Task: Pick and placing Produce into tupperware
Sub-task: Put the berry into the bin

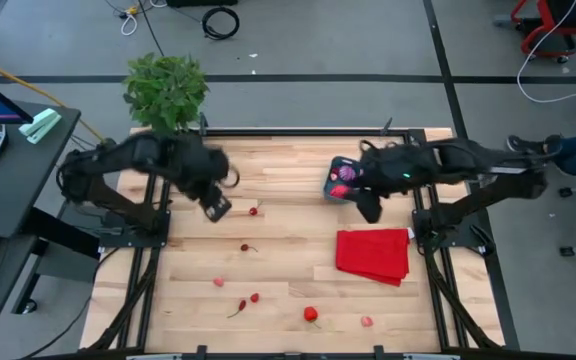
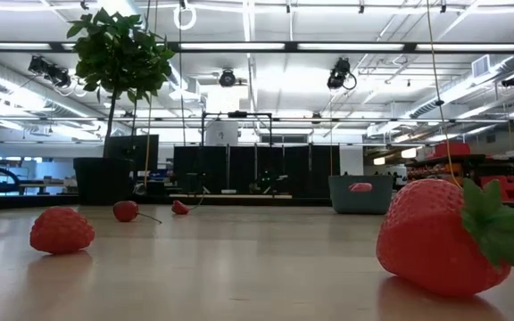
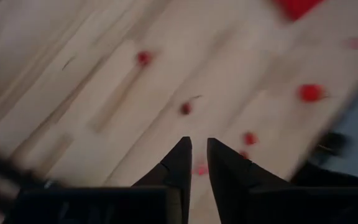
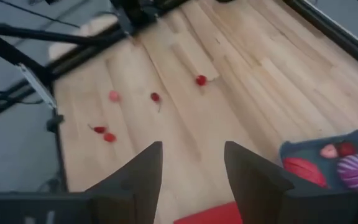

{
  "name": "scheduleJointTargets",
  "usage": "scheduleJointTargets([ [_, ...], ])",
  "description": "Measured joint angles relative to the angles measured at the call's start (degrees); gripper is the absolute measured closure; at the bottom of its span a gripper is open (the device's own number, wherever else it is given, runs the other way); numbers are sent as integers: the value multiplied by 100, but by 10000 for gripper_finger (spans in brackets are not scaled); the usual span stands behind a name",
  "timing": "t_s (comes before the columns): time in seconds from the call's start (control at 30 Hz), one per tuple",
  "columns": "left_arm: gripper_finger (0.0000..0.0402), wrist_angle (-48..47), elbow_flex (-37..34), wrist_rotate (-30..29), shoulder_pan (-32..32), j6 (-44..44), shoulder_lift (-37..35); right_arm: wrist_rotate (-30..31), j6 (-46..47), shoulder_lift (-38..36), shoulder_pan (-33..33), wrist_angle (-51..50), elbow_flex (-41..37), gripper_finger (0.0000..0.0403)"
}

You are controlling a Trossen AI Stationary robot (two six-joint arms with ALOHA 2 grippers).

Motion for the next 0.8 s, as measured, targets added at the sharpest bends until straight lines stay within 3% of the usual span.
scheduleJointTargets([
  [0.1, 349, 198, -1035, -619, -340, -880, -500, 364, 132, -138, 374, -3, 0, 222],
  [0.17, 349, 654, -1781, -725, -493, -1333, -887, 615, 121, -146, 570, -3, 0, 222],
  [0.27, 349, 1934, -3013, -776, -604, -1587, -1494, 947, 51, -91, 737, -3, 0, 223],
  [0.4, 349, 4394, -4706, -877, -454, -1589, -1980, 1117, -21, 68, 772, -8, 0, 224],
  [0.6, 332, 7208, -6334, -867, -14, -1106, -1729, 1106, -23, 329, 772, -16, 0, 224],
  [0.8, 257, 7706, -6745, -876, 478, -213, -940, 1099, -25, 486, 772, -18, 0, 224],
])
